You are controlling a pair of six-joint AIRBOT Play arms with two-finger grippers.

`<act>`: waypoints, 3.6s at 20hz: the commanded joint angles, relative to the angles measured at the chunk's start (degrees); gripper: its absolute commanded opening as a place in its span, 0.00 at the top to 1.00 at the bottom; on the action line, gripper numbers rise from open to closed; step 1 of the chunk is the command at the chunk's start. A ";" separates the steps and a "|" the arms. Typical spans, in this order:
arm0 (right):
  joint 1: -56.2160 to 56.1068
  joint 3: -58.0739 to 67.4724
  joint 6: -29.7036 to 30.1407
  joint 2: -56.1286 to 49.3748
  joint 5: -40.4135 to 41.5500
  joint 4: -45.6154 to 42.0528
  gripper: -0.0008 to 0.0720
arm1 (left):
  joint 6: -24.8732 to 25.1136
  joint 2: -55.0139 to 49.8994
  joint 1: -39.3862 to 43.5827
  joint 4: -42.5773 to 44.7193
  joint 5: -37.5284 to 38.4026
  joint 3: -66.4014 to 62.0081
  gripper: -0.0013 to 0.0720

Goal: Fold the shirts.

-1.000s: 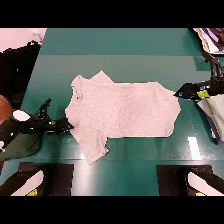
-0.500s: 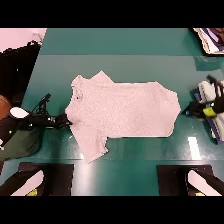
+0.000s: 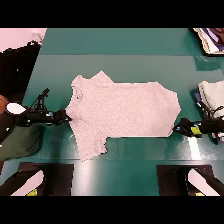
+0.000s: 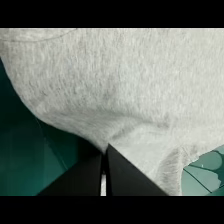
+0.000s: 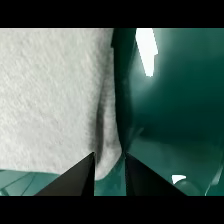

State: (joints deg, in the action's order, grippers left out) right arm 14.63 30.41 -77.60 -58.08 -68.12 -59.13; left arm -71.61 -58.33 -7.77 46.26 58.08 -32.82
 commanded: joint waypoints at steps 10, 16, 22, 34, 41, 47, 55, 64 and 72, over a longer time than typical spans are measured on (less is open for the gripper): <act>-1.42 -1.55 0.42 0.07 5.11 1.05 0.91 | 0.11 0.07 -0.02 0.04 1.62 -0.15 0.95; -1.36 1.11 1.64 2.32 1.05 0.90 0.97 | -0.52 3.78 -0.02 0.92 3.98 -2.29 0.95; -1.29 22.77 1.62 16.68 -4.37 0.96 0.97 | -4.09 14.51 -0.02 1.84 12.85 -26.60 0.95; -1.11 68.00 -1.31 20.37 -8.61 -5.66 0.97 | -11.15 16.33 -0.02 6.80 16.33 -88.67 0.95; -2.25 91.67 -5.57 -0.98 -28.13 -8.39 0.97 | -13.68 12.96 -0.02 9.53 21.84 -72.50 0.95; -11.63 73.31 -5.92 -17.55 -28.48 -8.59 0.97 | -13.46 -6.95 0.00 9.46 26.51 -56.15 0.95; -13.81 72.85 -5.90 -41.79 -14.95 -8.41 0.97 | -7.30 -32.44 7.10 9.05 0.33 -55.52 0.95; -14.19 83.14 -5.70 -46.05 -16.02 -8.52 0.97 | -1.66 -34.93 5.55 11.02 4.57 -62.60 0.95; -18.51 58.16 -3.45 -34.71 -10.19 -14.38 0.97 | -3.89 -34.38 5.29 24.46 20.81 -54.71 0.95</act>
State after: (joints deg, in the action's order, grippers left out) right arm -2.66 95.81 -81.71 -95.92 -81.67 -71.92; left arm -74.89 -92.88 -2.44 67.13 74.98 -90.85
